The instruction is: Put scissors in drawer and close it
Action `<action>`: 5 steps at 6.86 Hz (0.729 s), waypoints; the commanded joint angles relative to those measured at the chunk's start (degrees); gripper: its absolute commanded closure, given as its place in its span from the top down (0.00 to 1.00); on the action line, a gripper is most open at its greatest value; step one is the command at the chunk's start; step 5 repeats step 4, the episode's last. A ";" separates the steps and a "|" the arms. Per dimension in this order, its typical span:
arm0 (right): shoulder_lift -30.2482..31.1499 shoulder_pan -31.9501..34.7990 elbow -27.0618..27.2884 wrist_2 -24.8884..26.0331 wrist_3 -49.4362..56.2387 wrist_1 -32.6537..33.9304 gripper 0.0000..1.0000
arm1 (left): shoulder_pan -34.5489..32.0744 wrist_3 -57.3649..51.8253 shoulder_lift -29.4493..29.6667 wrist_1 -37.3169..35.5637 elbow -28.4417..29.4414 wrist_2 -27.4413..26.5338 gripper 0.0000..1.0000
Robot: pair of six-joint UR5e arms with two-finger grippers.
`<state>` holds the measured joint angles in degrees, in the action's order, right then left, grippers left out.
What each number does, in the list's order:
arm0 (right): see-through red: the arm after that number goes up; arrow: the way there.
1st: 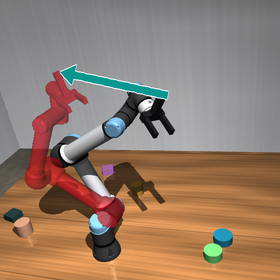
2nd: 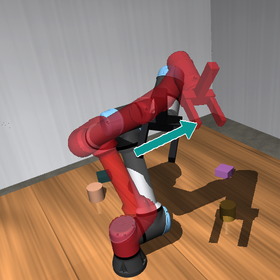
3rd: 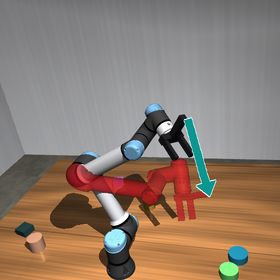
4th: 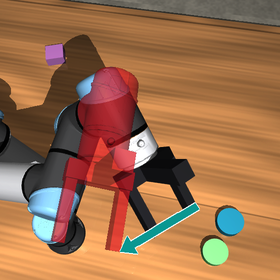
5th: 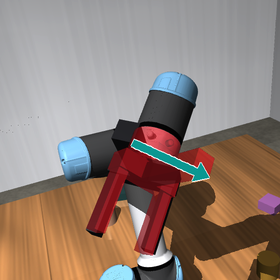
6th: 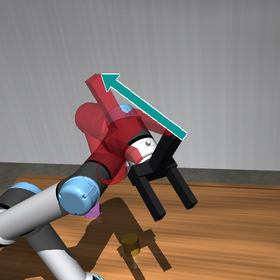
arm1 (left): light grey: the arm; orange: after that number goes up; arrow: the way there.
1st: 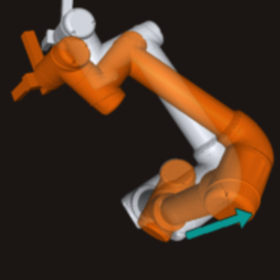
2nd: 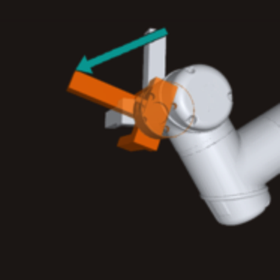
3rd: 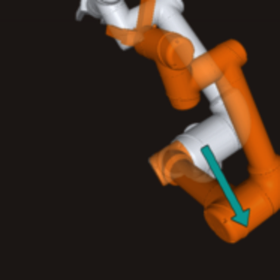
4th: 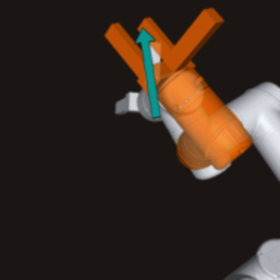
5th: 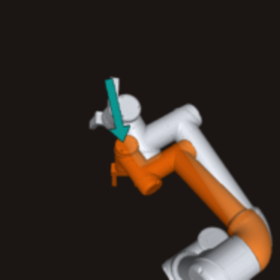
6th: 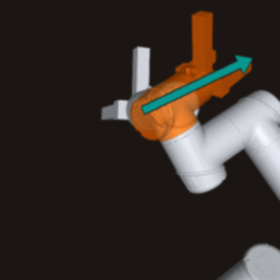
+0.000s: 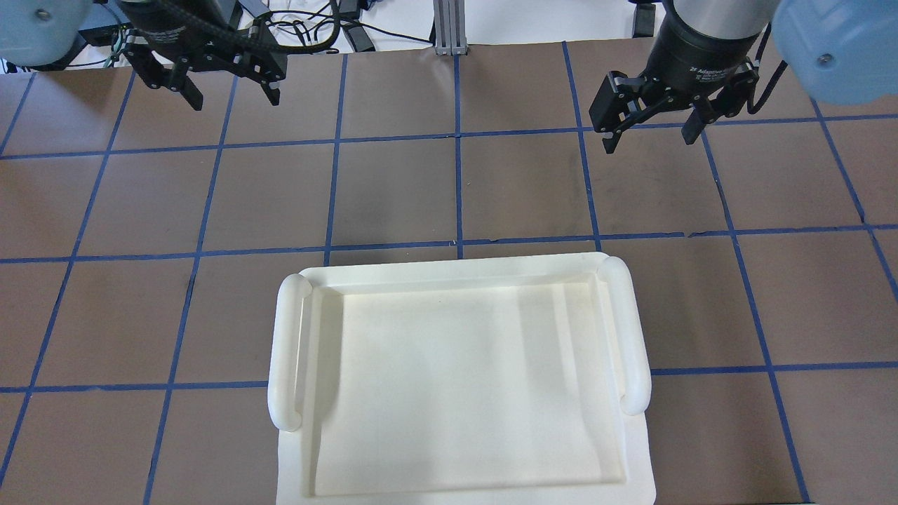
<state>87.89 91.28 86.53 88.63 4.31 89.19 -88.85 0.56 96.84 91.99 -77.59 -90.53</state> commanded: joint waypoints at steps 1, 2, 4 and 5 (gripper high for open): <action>0.00 -0.05 0.05 -0.04 0.00 0.02 1.00 | 1.49 -0.38 -3.40 3.02 -0.45 -0.35 1.00; 0.00 -0.05 0.05 -0.04 0.00 -0.07 1.00 | 1.58 -0.38 -3.67 2.93 -1.33 -0.44 1.00; 0.00 -0.05 0.05 -0.04 0.00 0.02 1.00 | 1.58 -0.38 -4.20 2.32 -3.78 -0.18 1.00; 0.00 -0.05 0.05 -0.04 0.00 0.02 1.00 | 1.58 -0.38 -4.20 2.32 -3.78 -0.18 1.00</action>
